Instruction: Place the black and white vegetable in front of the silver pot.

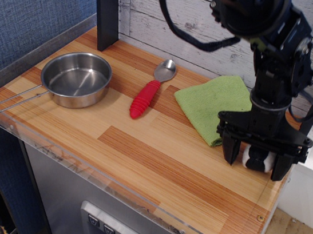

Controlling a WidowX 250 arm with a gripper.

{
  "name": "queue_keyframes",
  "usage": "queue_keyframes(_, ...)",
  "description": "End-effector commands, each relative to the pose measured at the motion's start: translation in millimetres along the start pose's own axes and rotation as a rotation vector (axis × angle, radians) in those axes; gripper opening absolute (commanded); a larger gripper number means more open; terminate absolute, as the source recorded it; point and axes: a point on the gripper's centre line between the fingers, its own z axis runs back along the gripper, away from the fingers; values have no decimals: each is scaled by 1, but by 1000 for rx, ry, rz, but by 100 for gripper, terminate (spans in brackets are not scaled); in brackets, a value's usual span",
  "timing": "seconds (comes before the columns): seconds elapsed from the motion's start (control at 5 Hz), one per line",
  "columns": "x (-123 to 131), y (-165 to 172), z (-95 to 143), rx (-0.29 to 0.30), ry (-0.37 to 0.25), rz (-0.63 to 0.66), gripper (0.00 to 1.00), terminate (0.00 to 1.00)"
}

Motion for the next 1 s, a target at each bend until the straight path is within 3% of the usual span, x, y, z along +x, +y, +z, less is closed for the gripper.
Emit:
queue_keyframes(0.0,1,-9,3,-21,-53,2,0,0)
queue_keyframes(0.4,-1,-3,10,-55,-51,22,0,0)
queue_keyframes(0.8,8,-1,42,-103,-70,45,0,0)
